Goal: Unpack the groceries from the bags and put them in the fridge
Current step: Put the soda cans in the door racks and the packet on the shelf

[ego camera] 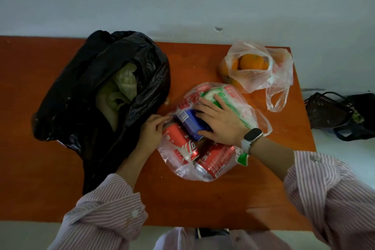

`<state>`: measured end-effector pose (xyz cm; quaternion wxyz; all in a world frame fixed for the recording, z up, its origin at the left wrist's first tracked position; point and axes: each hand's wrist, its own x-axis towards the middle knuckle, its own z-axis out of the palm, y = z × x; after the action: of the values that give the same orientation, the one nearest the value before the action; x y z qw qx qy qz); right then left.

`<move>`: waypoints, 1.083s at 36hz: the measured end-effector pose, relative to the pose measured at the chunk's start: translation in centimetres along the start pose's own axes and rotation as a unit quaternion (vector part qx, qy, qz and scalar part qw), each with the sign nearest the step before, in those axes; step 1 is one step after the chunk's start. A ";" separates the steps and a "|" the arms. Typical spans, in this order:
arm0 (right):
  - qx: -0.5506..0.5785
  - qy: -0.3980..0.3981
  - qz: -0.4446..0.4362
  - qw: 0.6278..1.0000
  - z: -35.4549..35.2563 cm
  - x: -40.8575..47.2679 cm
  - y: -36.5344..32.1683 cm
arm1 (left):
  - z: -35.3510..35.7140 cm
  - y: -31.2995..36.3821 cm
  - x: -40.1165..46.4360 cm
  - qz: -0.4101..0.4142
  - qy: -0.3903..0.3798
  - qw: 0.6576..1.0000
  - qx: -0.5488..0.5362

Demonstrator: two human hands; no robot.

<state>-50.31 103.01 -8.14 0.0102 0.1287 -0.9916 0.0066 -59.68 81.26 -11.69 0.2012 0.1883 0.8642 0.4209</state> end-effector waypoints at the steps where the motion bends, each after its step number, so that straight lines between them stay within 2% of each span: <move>1: -0.006 -0.013 0.011 1.000 -0.1 0.0 -0.2 | -0.2 -0.2 -0.1 0.021 -0.001 0.999 0.031; 6: -0.066 -0.103 0.056 0.991 -0.4 0.4 -1.5 | -2.0 -1.5 -1.7 0.088 -0.061 0.983 0.149; 9: -0.088 -0.124 0.067 0.986 -0.8 0.5 -2.2 | -2.4 -2.1 -2.9 0.081 -0.074 0.978 0.175; 12: -0.088 -0.151 0.076 0.982 -1.0 0.9 -2.5 | -2.4 -1.9 -4.0 0.106 -0.017 0.979 0.173; 15: -0.076 -0.160 0.074 0.981 -1.3 1.1 -2.5 | -2.7 -0.4 -4.2 0.203 0.051 0.956 0.204; 17: -0.066 -0.167 0.063 0.982 -1.6 0.9 -2.4 | -2.8 0.8 -3.4 0.265 0.025 0.940 0.212; 20: -0.077 -0.166 0.031 0.983 -1.9 0.3 -2.3 | -2.3 1.5 -2.4 0.316 -0.088 0.899 0.291; 22: -0.097 -0.155 0.032 0.983 -1.7 -0.5 -2.5 | -2.2 1.2 -2.2 0.324 -0.143 0.882 0.312; 25: -0.106 -0.161 0.061 0.979 -1.5 -1.0 -2.8 | -2.8 0.2 -2.1 0.323 -0.175 0.874 0.317; 32: -0.125 -0.212 0.096 0.964 -1.2 0.5 -3.6 | -1.5 1.0 -2.5 0.337 -0.162 0.821 0.431; 36: -0.062 -0.171 0.101 0.978 -1.6 0.3 -3.2 | -1.4 1.3 -2.5 0.325 -0.175 0.828 0.423; 39: 0.012 -0.109 0.114 0.987 -2.8 -0.2 -2.5 | -1.8 1.3 -2.4 0.297 -0.193 0.856 0.377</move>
<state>-49.43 100.68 -5.36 -0.1001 0.0149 -0.9949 0.0057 -58.40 79.62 -9.20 0.1428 0.5753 0.8034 0.0574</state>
